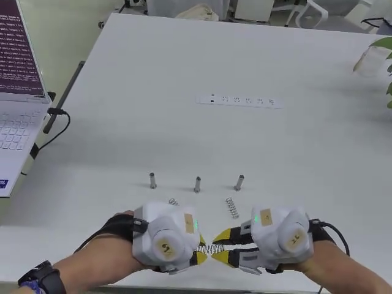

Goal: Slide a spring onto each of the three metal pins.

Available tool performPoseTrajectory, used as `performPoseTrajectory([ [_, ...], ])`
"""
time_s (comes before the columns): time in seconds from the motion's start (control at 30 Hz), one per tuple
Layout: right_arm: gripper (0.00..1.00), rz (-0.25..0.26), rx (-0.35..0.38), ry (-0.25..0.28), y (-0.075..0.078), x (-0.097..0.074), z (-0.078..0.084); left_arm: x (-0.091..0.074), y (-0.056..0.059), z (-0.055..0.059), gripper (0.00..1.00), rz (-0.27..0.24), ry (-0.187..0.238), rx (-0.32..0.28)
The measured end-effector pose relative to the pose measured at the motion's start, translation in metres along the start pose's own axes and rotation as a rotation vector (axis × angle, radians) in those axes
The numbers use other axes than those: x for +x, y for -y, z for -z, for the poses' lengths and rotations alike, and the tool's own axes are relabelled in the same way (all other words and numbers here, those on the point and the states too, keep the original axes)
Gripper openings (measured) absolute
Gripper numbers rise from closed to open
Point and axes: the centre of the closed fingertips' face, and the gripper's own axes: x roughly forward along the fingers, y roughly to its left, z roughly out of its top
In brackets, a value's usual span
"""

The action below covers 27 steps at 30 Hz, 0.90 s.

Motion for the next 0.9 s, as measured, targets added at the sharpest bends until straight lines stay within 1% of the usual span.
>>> performPoseTrajectory([
  [0.1, 0.09, -0.012, -0.005, 0.005, -0.001, -0.002, -0.002, 0.000, 0.000, 0.000, 0.02, 0.006, 0.003, 0.006],
  [0.23, 0.08, -0.033, -0.014, 0.012, -0.004, -0.003, -0.005, 0.002, 0.000, 0.001, 0.02, 0.004, -0.005, 0.024],
  [0.33, 0.08, -0.047, -0.021, 0.002, -0.007, -0.003, -0.006, 0.004, 0.001, 0.003, 0.03, 0.008, -0.009, 0.029],
  [0.47, 0.08, -0.053, -0.024, -0.002, -0.008, -0.005, -0.006, 0.006, 0.002, 0.003, 0.03, 0.009, -0.008, 0.039],
  [0.53, 0.08, -0.054, -0.025, -0.002, -0.009, -0.005, -0.006, 0.007, 0.002, 0.003, 0.03, 0.007, -0.007, 0.037],
  [0.63, 0.08, -0.048, -0.023, -0.004, -0.008, -0.006, -0.007, 0.010, 0.001, 0.002, 0.03, 0.001, -0.005, 0.015],
  [0.73, 0.08, -0.045, -0.025, -0.007, -0.007, -0.007, -0.008, 0.011, 0.001, 0.002, 0.02, 0.002, -0.002, 0.017],
  [0.9, 0.08, -0.040, -0.045, -0.022, -0.003, -0.011, -0.014, 0.013, -0.002, -0.004, 0.02, -0.002, 0.027, 0.001],
])
